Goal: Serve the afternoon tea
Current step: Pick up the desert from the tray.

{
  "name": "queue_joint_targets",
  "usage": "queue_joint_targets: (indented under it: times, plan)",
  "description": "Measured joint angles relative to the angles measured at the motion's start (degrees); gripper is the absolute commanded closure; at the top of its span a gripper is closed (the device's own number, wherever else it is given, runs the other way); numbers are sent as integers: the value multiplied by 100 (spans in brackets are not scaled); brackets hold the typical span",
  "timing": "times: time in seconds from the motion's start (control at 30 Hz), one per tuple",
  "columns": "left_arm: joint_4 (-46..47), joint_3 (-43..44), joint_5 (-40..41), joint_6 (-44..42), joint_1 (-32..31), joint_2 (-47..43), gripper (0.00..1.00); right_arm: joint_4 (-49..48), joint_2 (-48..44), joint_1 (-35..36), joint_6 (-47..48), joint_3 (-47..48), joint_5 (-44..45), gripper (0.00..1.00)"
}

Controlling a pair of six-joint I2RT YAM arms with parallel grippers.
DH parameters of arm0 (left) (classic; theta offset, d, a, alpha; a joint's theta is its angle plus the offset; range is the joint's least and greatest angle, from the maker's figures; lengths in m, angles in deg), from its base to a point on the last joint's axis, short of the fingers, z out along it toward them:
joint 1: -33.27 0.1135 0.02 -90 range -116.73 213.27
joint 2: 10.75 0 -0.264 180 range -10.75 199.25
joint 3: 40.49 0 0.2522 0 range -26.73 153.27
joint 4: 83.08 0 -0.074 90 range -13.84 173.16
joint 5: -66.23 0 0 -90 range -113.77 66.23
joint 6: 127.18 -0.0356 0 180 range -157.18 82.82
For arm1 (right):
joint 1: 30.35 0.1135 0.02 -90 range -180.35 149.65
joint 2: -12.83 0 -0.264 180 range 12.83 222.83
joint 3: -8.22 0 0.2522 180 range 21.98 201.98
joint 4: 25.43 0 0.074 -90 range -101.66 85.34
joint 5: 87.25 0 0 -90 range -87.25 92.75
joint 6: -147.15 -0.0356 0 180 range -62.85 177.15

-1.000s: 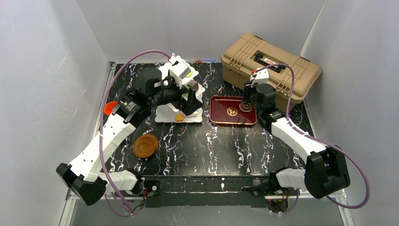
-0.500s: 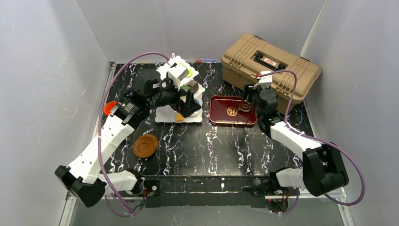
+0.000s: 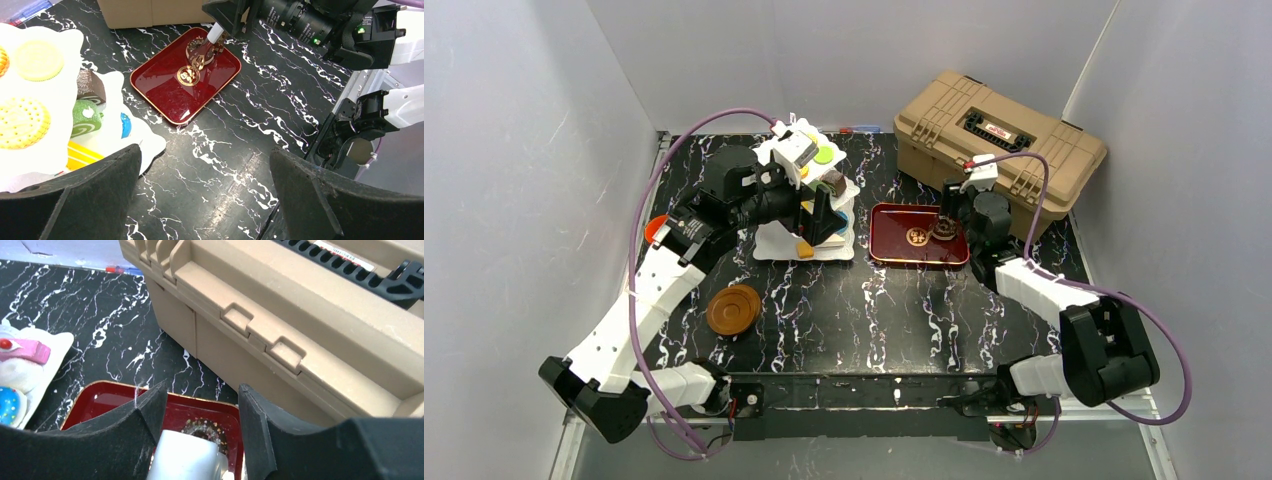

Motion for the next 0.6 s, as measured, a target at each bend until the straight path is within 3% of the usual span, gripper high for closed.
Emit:
queue_joint_targets:
  times: [0.07, 0.13, 0.27, 0.33, 0.6]
  plan:
    - [2, 0, 7, 0, 4, -7, 2, 26, -42, 0, 22, -74, -35, 34]
    - [13, 0, 17, 2, 4, -9, 2, 81, -81, 0, 57, -160, -59, 42]
    - [42, 0, 20, 7, 4, -13, 2, 127, -87, 0, 87, -219, -105, 85]
    - [42, 0, 22, 4, 7, -20, 2, 81, -87, 0, 109, -221, -129, 99]
    - [42, 0, 66, -20, 52, -160, 2, 46, -87, 0, 315, -223, -199, 99]
